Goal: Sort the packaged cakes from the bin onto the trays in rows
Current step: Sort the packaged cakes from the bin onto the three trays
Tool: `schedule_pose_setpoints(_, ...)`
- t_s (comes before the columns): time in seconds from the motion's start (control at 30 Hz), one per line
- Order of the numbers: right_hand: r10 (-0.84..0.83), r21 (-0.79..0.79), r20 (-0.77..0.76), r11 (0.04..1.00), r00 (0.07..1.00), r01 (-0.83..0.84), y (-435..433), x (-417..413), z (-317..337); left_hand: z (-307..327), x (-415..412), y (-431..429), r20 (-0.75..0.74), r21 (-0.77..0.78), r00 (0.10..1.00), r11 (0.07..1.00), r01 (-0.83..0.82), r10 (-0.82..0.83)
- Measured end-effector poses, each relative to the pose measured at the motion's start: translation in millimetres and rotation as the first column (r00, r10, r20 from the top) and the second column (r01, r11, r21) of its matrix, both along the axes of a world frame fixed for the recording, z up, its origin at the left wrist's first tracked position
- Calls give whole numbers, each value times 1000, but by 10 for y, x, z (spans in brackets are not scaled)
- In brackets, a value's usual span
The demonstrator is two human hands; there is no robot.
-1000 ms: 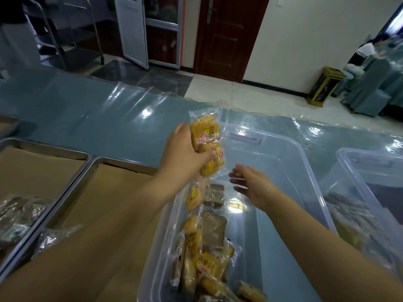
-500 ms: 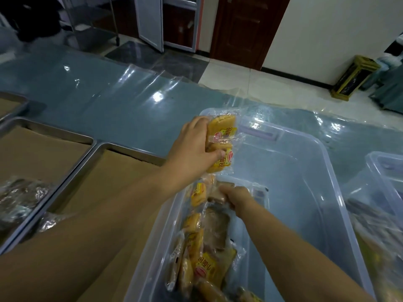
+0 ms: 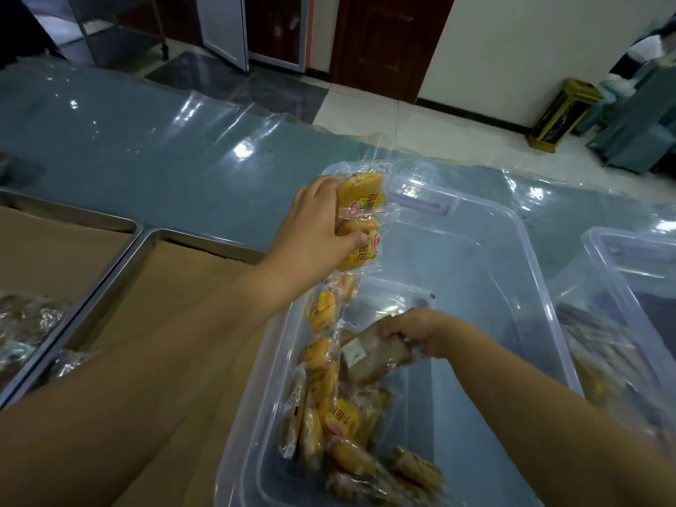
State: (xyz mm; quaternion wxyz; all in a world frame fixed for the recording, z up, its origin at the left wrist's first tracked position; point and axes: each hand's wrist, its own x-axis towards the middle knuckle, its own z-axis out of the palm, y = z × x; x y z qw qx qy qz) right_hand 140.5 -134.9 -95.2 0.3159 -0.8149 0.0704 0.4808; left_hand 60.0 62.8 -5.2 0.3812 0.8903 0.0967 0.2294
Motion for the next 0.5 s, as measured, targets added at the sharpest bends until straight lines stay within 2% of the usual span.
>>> schedule_pose_setpoints(0.07, -51, 69, -65, 996, 997, 56, 15, -154, -133, 10, -11, -2, 6, -7, 1000, 1000, 3, -3)
schedule_pose_setpoints(0.17, -139, 185, -58, 972, 989, 147, 93, -288, -243, 26, -28, -7, 17, -14, 1000, 1000, 9, -9)
schedule_pose_setpoints(0.3, -133, 283, -55, 948, 990, 143, 159, -374, -161, 36, -47, -3, 19, -7, 1000, 1000, 7, -7)
schedule_pose_setpoints(0.37, -138, 285, -2, 949, 990, 133, 161, -414, -94, 36, -56, 4, 18, -3, 1000, 1000, 0, 0)
schedule_pose_setpoints(0.5, -186, 235, 207, 962, 961, 135, 137, -482, 65, 48, -78, 20, 18, -19, 1000, 1000, 0, 0)
